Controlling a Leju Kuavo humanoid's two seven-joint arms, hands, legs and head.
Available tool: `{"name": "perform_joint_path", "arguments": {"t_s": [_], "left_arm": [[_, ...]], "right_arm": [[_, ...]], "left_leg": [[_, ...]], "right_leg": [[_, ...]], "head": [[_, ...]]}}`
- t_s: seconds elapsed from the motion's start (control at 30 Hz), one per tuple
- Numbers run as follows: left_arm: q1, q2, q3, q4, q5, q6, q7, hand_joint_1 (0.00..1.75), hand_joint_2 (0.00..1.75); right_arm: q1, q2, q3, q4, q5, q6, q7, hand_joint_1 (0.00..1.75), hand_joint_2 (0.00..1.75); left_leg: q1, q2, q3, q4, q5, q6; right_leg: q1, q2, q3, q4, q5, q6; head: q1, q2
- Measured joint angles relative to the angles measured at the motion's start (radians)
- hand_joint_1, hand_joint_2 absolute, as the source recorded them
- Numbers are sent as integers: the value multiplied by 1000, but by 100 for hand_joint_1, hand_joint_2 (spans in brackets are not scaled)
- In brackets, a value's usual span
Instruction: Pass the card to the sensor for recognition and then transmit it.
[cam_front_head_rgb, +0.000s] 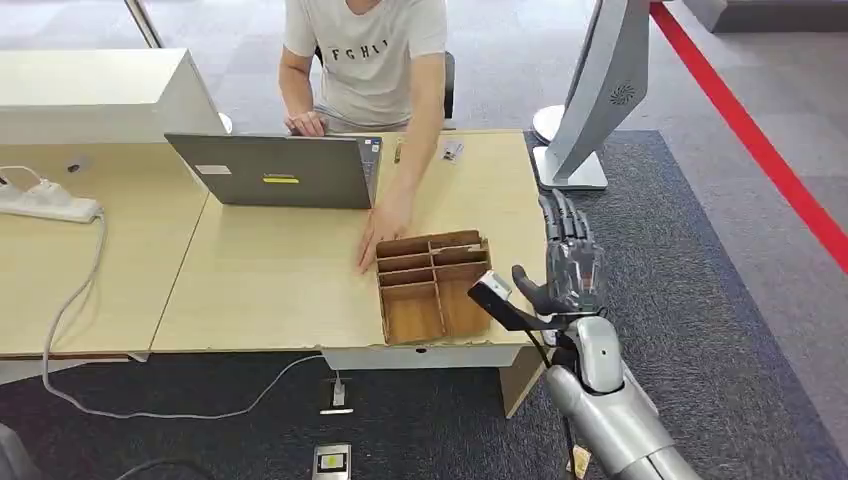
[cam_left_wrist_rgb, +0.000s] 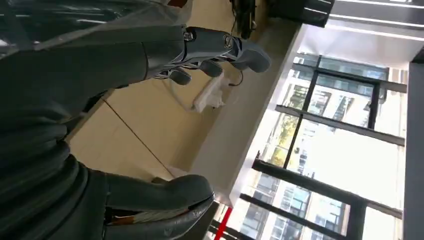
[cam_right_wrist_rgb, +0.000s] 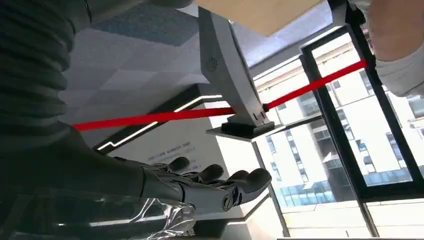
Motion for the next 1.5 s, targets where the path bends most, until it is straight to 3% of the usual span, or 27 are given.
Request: {"name": "perform_joint_path", "arguments": {"t_s": [0.73, 0.8, 0.83, 0.9, 1.0, 1.2, 1.37, 1.5], "left_arm": [[-2, 6, 7, -1, 0, 0, 0, 2, 175], [-2, 6, 7, -1, 20, -26, 0, 2, 175], [-1, 6, 9, -1, 32, -51, 0, 2, 175], [-1, 6, 12, -1, 45, -87, 0, 2, 175], [-1, 6, 24, -1, 49, -106, 0, 3, 175], [1, 5, 45, -1, 49, -150, 0, 2, 175], [3, 5, 59, -1, 48, -158, 0, 2, 175], [3, 5, 60, -1, 43, -152, 0, 2, 175]], "right_arm": [[1, -8, 0, -10, 0, 1, 0, 0, 175], [4, -5, 1, -13, -7, 64, -34, 0, 175], [17, -3, 4, -24, 2, 145, -58, 0, 175], [64, 20, 19, -51, 46, 237, -46, 0, 175], [112, 47, 40, -82, 62, 266, -21, 0, 175], [162, 50, 45, -172, 25, 327, -17, 0, 175], [181, 53, 52, -225, 22, 326, -17, 0, 175], [181, 53, 52, -250, 17, 287, -17, 0, 175]], "left_leg": [[0, 0, 0, 0, 0, 0], [0, 0, 0, 0, 0, 0], [0, 0, 0, 0, 0, 0], [1, -1, -1, 0, 0, 0], [1, -1, -2, 0, 0, 0], [0, 0, -1, -1, 0, 0], [0, 0, -1, 0, 0, 0], [0, 0, -1, 0, 0, 0]], "right_leg": [[0, 0, 0, 0, 0, 0], [0, 0, 0, 0, 0, 0], [0, 0, 1, 0, 0, 0], [1, 0, 1, 0, 0, 0], [1, 0, -1, 0, 0, 0], [0, 0, -1, 0, -1, 0], [0, 0, 0, 0, 0, 0], [0, 0, 0, 0, 0, 0]], "head": [[0, 0], [0, 0], [0, 0], [0, 0], [0, 0], [0, 0], [0, 0], [0, 0]]}}
